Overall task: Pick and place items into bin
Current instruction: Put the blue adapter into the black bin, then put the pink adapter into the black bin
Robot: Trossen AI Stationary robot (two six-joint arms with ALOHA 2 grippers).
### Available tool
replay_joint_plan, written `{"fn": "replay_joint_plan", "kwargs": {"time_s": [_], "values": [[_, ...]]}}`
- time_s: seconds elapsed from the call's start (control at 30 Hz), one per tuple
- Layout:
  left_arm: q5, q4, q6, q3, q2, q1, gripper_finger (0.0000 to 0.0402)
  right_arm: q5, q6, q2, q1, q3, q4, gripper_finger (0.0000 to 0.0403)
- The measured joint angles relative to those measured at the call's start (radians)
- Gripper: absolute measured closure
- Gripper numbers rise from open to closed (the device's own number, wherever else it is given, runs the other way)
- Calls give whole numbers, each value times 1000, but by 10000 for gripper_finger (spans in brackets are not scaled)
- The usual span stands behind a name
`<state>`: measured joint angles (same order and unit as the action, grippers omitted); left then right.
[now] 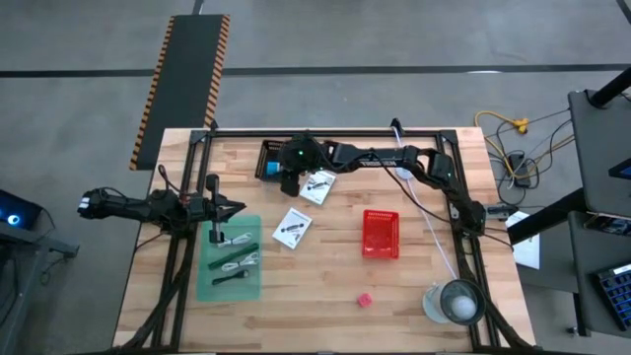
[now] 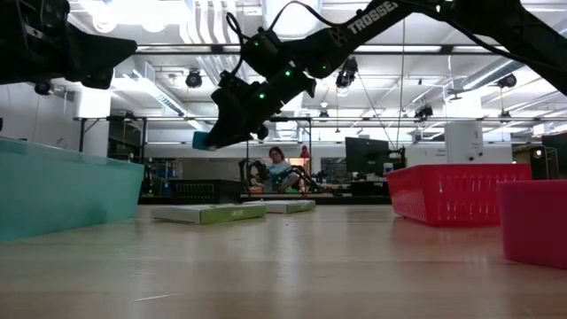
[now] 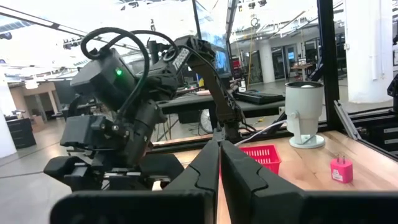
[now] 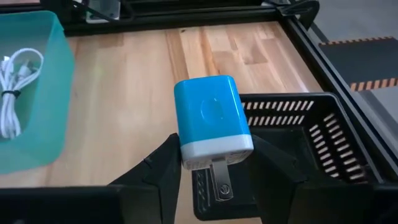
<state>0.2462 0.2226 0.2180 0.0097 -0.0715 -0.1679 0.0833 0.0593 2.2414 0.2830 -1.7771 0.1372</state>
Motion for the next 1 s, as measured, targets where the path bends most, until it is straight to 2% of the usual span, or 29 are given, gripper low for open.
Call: {"fn": "replay_joint_plan", "kwargs": {"time_s": [0.37, 0.83, 1.0], "values": [[0, 2, 0, 0, 0, 0, 402, -3, 5, 0, 5, 0, -23, 222], [0, -1, 0, 0, -2, 0, 402, -5, 22, -2, 6, 0, -21, 227], [0, -1, 0, 0, -2, 0, 402, -2, 6, -29, -4, -16, 62, 216]]}}
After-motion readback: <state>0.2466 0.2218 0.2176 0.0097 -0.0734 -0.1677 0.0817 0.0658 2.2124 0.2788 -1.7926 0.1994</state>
